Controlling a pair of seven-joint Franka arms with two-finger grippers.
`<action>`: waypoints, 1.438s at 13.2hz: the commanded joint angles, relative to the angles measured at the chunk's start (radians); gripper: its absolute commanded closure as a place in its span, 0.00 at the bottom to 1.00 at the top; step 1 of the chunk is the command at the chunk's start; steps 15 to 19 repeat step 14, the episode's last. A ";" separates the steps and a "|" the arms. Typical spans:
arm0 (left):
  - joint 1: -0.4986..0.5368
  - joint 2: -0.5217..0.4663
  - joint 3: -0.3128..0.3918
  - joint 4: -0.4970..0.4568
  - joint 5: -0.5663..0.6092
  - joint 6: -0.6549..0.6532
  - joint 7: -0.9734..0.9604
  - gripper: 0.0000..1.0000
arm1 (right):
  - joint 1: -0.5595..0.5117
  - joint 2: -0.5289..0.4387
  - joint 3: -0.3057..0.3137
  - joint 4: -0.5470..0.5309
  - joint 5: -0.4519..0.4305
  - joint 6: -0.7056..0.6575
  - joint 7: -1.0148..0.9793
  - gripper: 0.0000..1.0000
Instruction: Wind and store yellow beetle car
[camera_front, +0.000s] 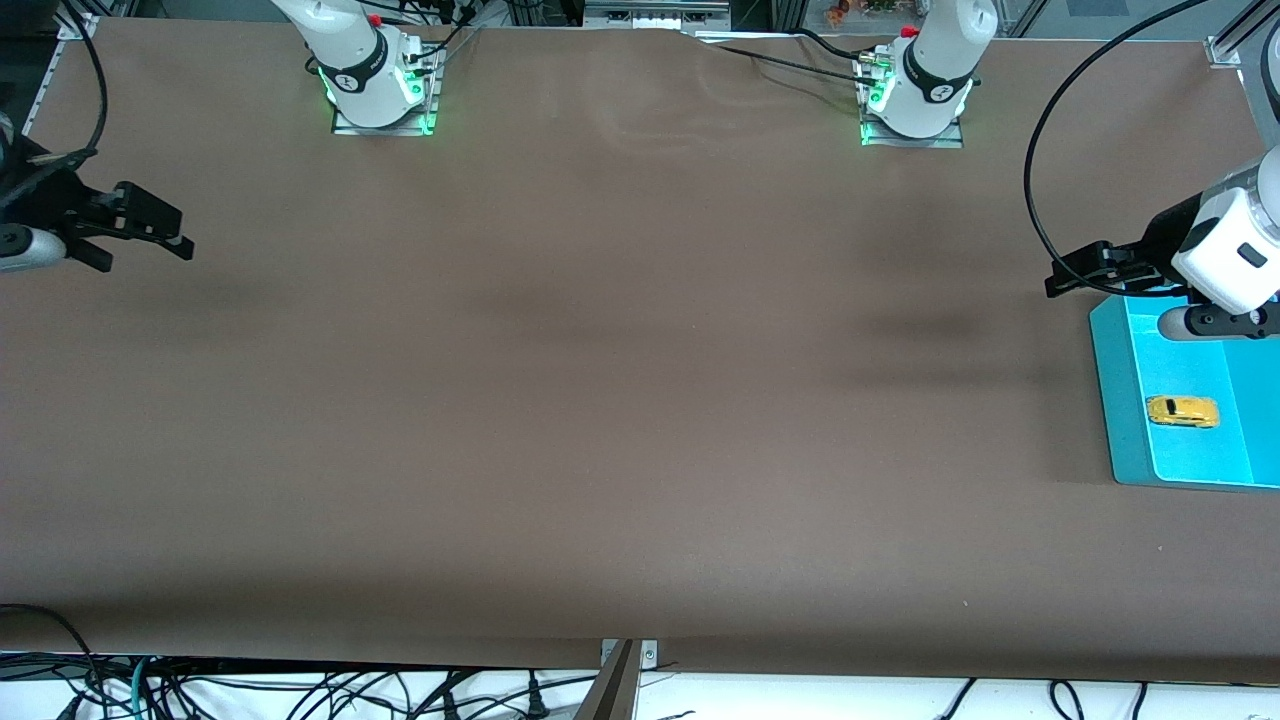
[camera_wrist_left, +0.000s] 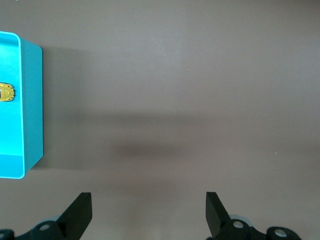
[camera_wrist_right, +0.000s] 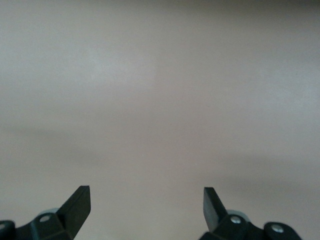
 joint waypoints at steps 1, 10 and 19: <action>0.008 0.011 0.000 0.024 -0.006 -0.007 -0.008 0.00 | 0.004 0.003 -0.004 0.016 -0.002 -0.013 0.015 0.00; 0.011 0.026 0.000 0.028 -0.007 -0.007 -0.008 0.00 | 0.009 0.007 -0.003 0.032 -0.050 -0.011 0.015 0.00; 0.012 0.028 0.000 0.026 -0.007 -0.007 -0.008 0.00 | 0.010 0.007 -0.003 0.032 -0.051 -0.014 0.015 0.00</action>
